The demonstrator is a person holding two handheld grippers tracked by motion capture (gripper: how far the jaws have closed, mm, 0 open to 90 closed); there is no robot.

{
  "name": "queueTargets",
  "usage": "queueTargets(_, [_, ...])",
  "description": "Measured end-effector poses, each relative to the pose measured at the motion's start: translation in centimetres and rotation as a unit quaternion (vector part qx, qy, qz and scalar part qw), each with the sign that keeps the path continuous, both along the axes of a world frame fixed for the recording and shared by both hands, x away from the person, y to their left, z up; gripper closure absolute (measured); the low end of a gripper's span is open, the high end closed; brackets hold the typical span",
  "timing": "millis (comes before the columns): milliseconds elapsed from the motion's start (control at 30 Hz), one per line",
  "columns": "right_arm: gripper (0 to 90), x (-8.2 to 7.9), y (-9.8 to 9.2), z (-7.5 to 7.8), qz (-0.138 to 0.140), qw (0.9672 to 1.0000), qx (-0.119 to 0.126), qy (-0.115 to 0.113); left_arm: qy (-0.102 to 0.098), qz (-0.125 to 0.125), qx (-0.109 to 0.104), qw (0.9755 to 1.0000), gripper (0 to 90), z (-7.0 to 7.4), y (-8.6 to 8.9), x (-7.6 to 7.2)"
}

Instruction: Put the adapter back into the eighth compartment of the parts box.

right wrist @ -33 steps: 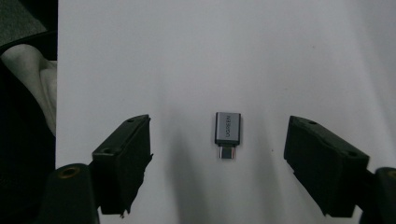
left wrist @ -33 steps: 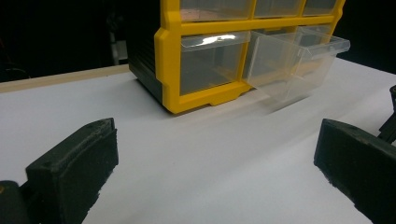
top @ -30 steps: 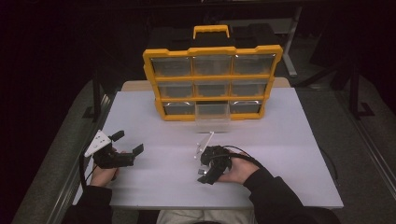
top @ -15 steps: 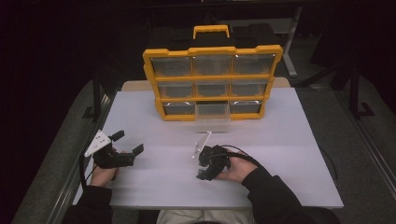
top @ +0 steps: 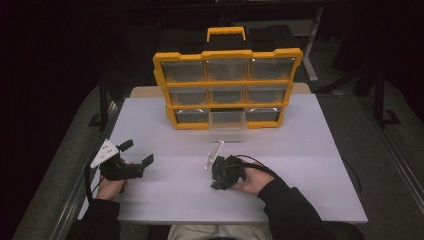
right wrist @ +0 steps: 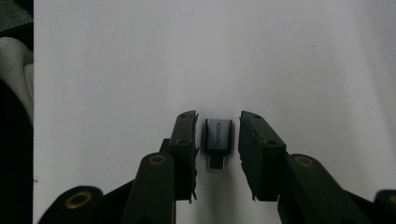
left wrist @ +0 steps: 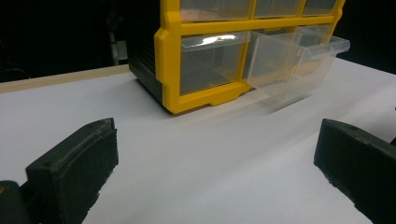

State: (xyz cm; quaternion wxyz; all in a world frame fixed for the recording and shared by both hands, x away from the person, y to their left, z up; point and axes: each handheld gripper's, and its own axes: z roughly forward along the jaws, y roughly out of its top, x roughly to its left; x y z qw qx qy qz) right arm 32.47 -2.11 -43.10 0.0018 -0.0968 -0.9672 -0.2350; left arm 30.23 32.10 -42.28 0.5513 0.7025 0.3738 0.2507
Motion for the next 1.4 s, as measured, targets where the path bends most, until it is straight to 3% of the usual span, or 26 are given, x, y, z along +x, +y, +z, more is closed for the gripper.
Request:
queueTargets(233, [74.2, 0.1, 0.1, 0.0, 0.002, 1.0, -0.009, -0.003, 0.0, -0.001, 0.0, 1.0, 0.0, 0.0, 0.0, 0.0])
queueTargets(800, [74.3, 0.3, 0.4, 0.5, 0.01, 0.9998, -0.016, 0.004, 0.0, -0.001, -0.001, 1.0, 0.0, 0.0, -0.1, 0.0])
queueTargets(1400, [74.3, 1.1, -0.7, 2.9, -0.006, 0.9999, 0.001, -0.011, 0.0, -0.002, 0.001, 1.0, 0.0, 0.0, 0.0, 0.0])
